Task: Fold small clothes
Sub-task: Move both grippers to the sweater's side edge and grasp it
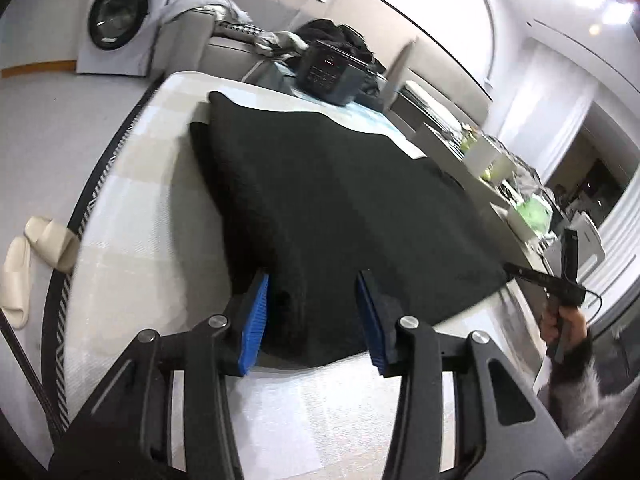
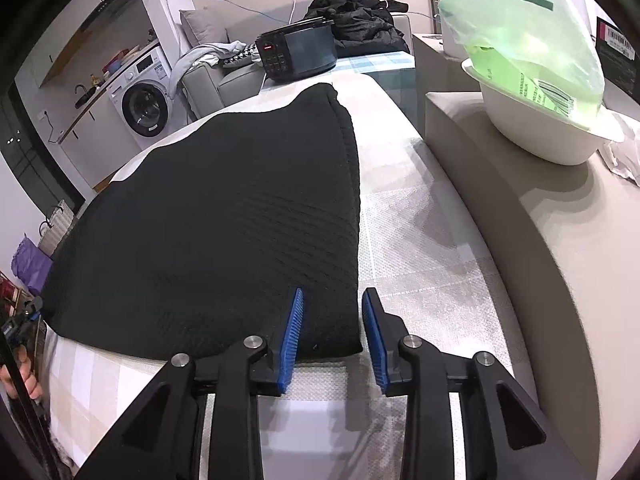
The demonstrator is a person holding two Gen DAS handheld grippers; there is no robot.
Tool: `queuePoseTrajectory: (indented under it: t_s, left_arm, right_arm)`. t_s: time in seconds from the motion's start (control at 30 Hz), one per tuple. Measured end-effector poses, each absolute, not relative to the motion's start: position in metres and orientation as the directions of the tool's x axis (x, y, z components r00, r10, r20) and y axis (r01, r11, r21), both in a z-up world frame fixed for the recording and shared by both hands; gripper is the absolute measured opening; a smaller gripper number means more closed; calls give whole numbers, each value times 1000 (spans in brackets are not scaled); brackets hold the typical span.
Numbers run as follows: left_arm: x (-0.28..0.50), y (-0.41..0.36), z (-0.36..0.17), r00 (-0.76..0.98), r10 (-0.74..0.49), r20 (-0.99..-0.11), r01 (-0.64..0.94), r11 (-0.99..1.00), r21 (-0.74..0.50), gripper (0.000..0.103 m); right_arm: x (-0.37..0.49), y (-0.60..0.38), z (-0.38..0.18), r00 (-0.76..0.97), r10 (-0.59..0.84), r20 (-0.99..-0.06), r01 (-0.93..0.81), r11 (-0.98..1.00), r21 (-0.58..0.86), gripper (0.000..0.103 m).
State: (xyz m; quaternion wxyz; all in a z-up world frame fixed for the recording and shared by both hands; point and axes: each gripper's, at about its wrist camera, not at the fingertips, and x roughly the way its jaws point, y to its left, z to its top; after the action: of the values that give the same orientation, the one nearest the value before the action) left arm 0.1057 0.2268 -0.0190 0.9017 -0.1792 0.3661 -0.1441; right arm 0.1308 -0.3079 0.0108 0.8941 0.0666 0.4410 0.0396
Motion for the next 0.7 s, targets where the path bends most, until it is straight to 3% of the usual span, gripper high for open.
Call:
queuePoseTrajectory:
  t_s: [0.3, 0.47, 0.7]
  left_arm:
    - [116, 196, -26, 652, -350, -672, 209, 936, -285, 39]
    - [126, 208, -31, 667, -394, -633, 192, 911, -365, 39]
    - [126, 221, -42, 626, -423, -655, 171, 894, -414, 39]
  right_arm:
    - [127, -310, 7, 609, 120, -784, 1, 988, 152, 44]
    - [126, -311, 6, 613, 121, -781, 9, 987, 161, 44]
    - [123, -311, 8, 609, 117, -785, 8, 988, 154, 46]
